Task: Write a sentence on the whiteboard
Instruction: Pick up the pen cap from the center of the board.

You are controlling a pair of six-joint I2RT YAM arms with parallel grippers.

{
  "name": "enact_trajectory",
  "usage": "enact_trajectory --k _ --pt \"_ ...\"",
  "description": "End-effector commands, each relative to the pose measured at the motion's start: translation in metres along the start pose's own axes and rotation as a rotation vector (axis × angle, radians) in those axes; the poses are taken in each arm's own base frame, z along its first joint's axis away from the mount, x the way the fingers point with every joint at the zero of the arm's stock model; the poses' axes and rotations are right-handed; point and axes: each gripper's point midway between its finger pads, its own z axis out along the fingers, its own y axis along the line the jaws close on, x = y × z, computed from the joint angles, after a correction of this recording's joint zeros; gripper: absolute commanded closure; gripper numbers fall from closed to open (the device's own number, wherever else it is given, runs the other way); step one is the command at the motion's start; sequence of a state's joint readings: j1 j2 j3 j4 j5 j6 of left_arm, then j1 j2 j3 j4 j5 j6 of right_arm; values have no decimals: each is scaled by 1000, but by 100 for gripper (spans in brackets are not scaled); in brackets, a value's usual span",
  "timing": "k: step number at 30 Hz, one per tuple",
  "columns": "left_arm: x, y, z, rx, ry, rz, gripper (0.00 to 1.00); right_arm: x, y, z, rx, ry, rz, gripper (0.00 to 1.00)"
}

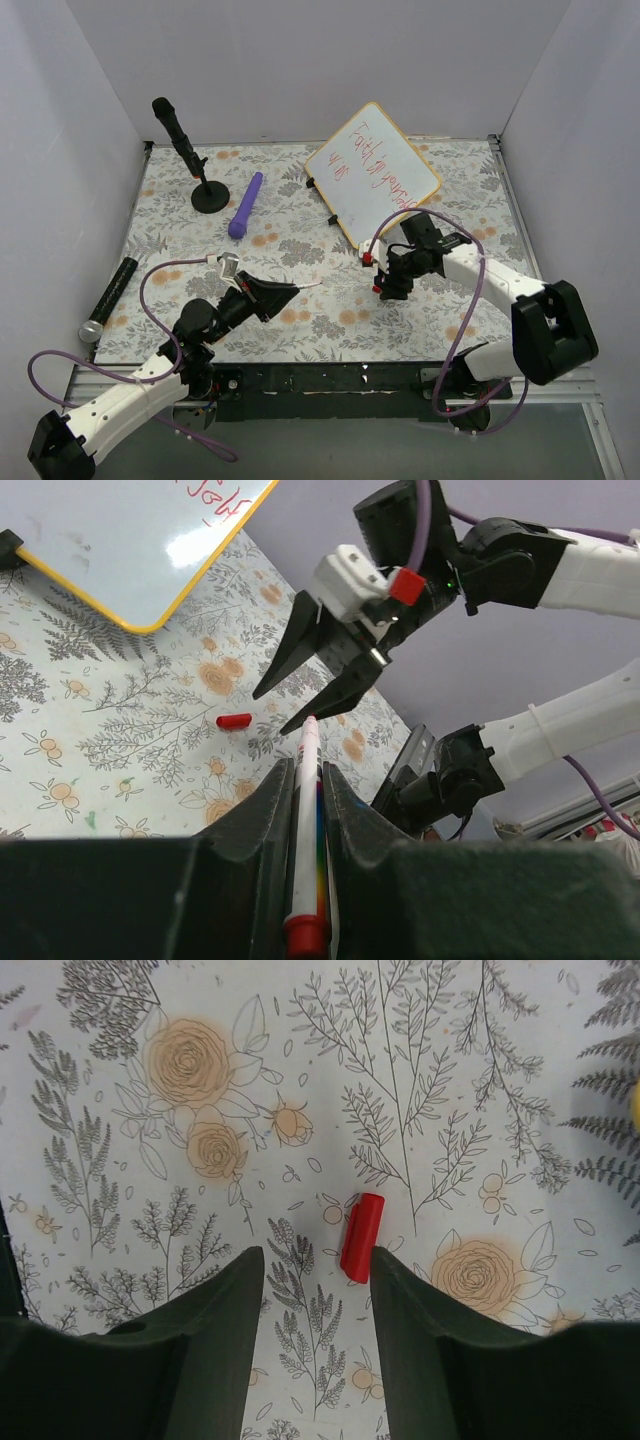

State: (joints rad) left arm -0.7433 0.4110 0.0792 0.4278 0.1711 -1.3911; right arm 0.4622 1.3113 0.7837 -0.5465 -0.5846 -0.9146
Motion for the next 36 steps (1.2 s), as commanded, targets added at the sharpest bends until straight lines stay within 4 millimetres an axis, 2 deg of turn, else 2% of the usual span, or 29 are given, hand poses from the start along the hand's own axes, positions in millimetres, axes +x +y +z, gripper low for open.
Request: enact_trajectory --k 1,7,20,23,25,27,28,30,31,33,34,36 --pt "-1 7 -1 -26 -17 -4 100 7 -31 11 70 91 36 50" --pt "10 21 -2 -75 5 -10 100 26 -29 27 46 169 75 56" --pt "22 27 0 -67 42 -11 100 40 -31 40 18 215 131 71" --pt "26 29 1 -67 48 -21 100 43 -29 42 9 218 138 79" --pt "32 31 1 -70 68 -37 100 45 -24 44 -11 222 143 82" --pt "30 27 4 -48 60 -43 100 47 -20 45 -26 227 133 82" --pt "42 36 1 -73 92 -55 100 52 -13 48 -42 241 125 82" --pt "40 33 4 -53 80 -62 100 55 -8 51 -53 252 106 83" --pt "39 31 5 -40 77 -61 100 58 -1 53 -64 266 95 89" --pt "47 38 8 -60 107 -69 100 60 3 56 -73 273 79 94" --pt "45 36 10 -50 98 -65 100 62 7 57 -83 278 73 97" --pt "53 43 11 -71 126 -72 100 58 8 58 -88 256 66 99"
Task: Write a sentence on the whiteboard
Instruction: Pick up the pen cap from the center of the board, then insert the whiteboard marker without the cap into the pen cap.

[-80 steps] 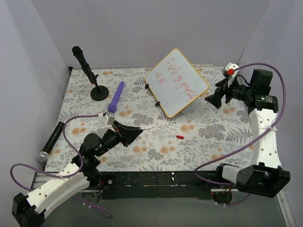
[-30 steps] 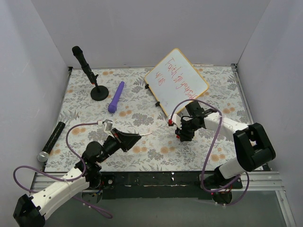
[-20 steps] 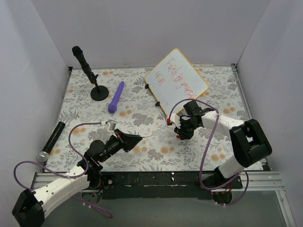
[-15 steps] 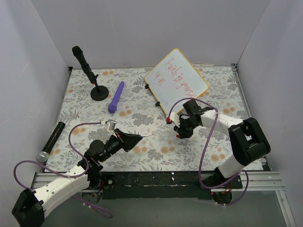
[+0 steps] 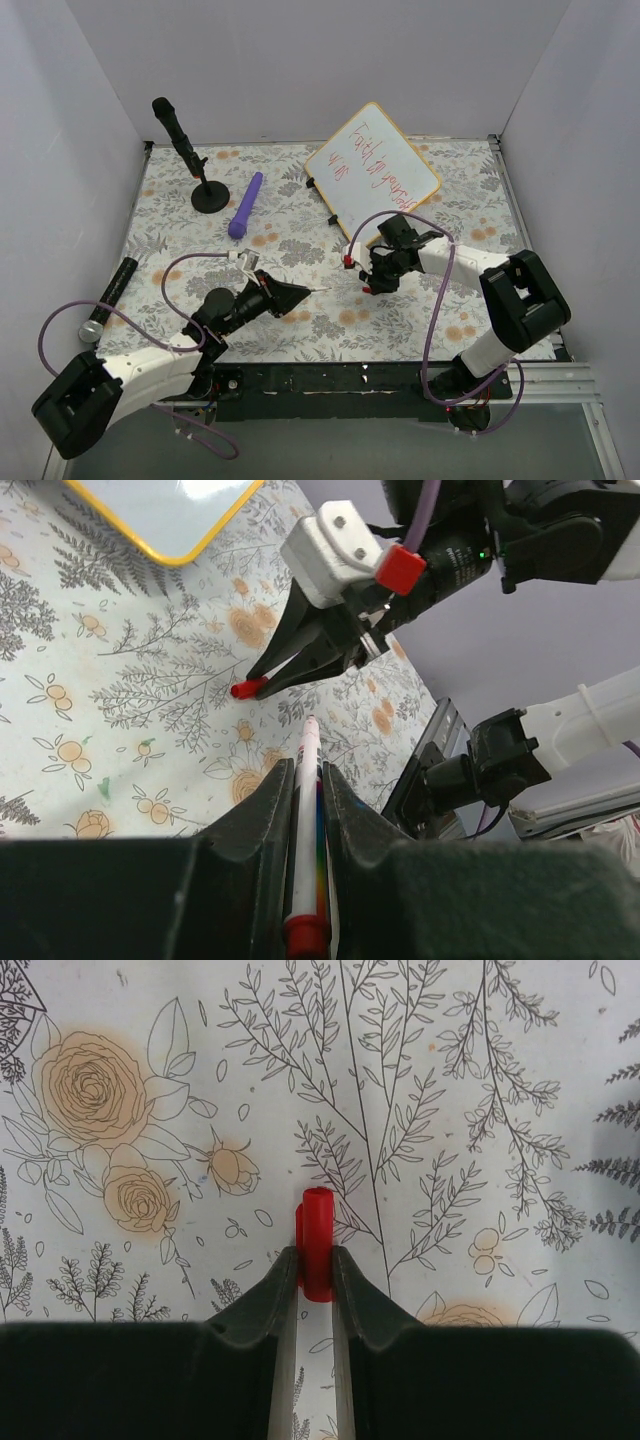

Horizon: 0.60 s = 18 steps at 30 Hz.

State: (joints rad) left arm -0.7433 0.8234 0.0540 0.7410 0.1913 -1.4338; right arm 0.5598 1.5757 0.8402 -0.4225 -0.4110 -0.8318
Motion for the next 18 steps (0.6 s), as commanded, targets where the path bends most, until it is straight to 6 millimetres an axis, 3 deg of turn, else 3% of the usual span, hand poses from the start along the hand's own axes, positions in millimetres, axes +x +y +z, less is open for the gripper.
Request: enact_trajectory --k 1,6,18 --pt "16 10 -5 14 16 -4 100 28 29 13 -87 70 0 99" --pt "30 21 0 -4 56 -32 100 9 28 6 -65 -28 -67 99" --pt "58 38 13 3 127 -93 100 -17 31 -2 -28 -190 -210 99"
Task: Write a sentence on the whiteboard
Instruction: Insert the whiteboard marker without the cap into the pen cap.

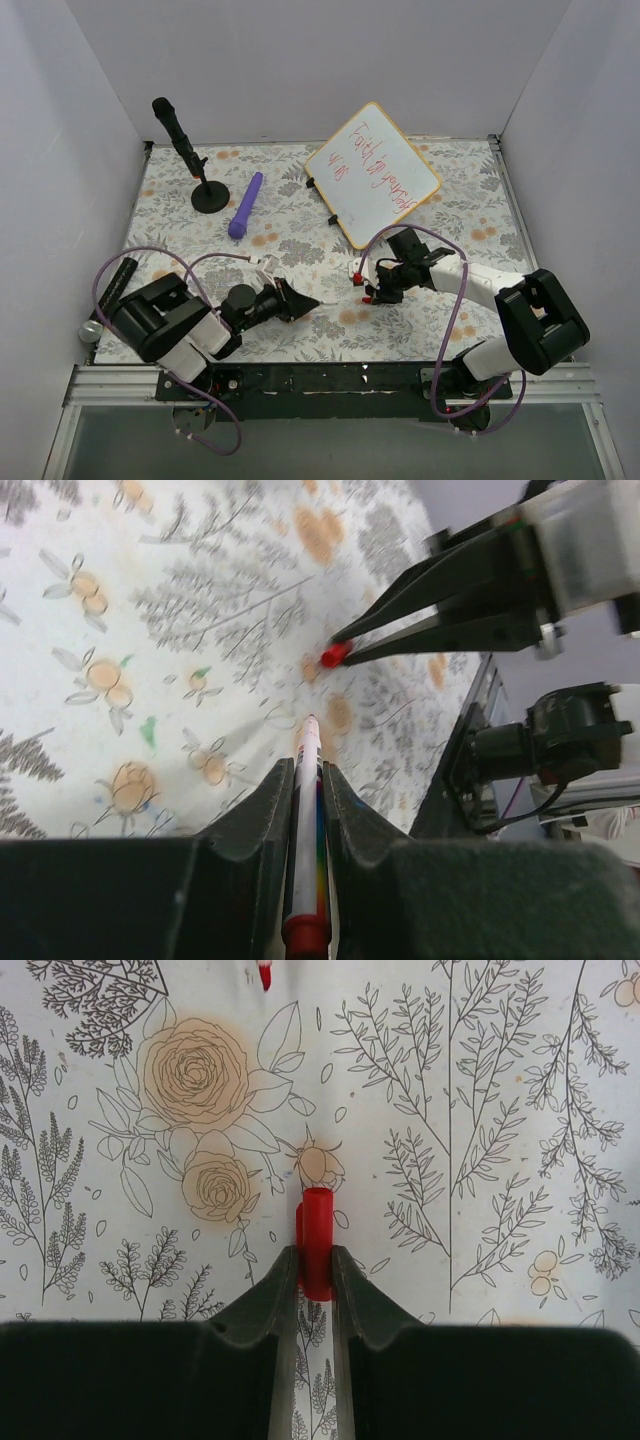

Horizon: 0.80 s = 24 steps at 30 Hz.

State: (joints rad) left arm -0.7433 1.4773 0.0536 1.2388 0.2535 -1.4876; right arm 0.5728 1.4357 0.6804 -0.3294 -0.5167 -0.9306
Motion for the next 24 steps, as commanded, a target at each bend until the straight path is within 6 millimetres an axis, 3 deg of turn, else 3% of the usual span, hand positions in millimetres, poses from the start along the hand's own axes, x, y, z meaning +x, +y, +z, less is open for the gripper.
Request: enact_trajectory --k 1,13,24 --pt "2 -11 -3 95 -22 -4 100 -15 0 2 -2 -74 -65 99" --pt "-4 -19 2 156 -86 -17 100 -19 8 10 -65 -108 -17 99" --pt "-27 -52 -4 256 -174 13 100 -31 11 6 -92 -149 -2 99"
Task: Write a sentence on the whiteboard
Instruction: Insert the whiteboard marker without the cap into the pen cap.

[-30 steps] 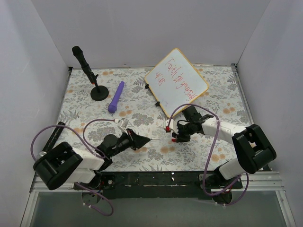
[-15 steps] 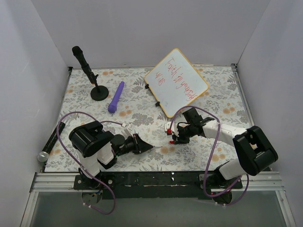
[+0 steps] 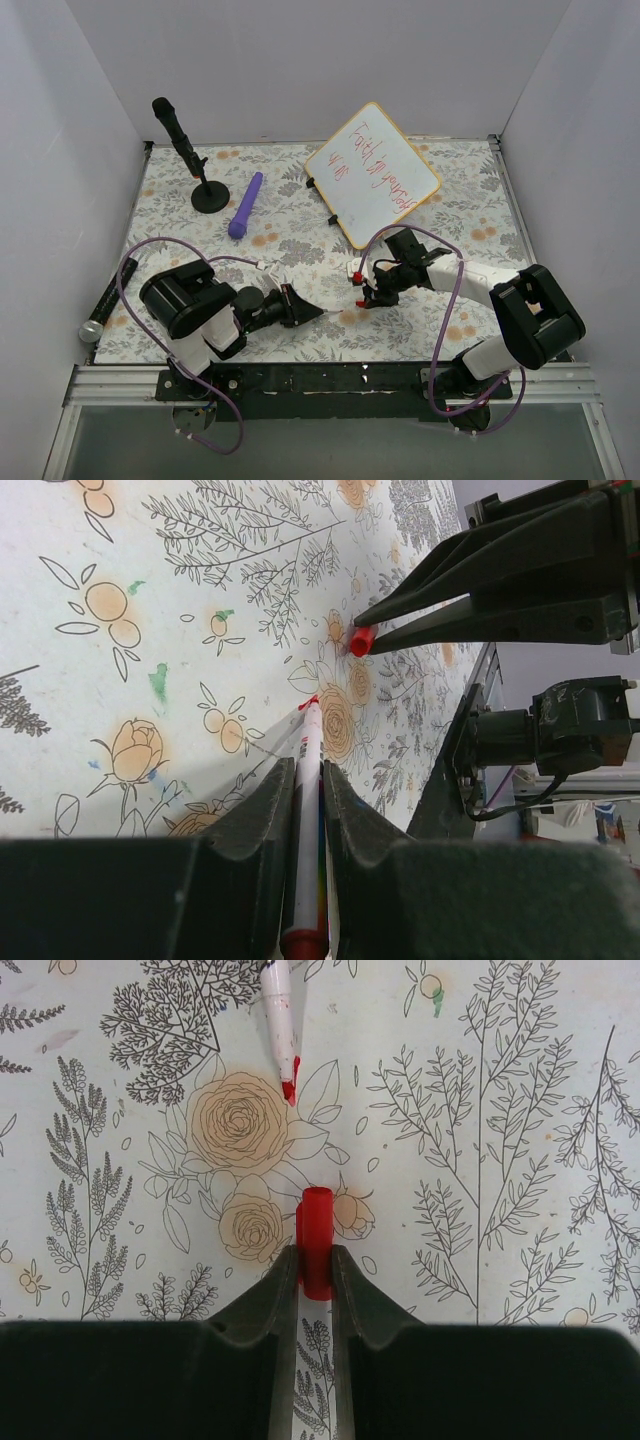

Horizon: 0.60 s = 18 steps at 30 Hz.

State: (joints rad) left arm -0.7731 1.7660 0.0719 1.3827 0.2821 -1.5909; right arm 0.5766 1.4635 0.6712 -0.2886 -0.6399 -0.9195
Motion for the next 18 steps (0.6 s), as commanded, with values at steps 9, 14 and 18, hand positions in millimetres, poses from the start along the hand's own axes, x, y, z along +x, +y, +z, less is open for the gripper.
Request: enact_trajectory --k 9,14,18 --pt "-59 -103 -29 394 -293 170 100 -25 2 -3 -41 -73 1 99" --pt "-64 -118 -33 439 -315 181 100 -28 5 -4 -59 -85 8 99" --pt "-67 -123 -33 443 -320 190 100 -30 6 -4 -68 -92 10 99"
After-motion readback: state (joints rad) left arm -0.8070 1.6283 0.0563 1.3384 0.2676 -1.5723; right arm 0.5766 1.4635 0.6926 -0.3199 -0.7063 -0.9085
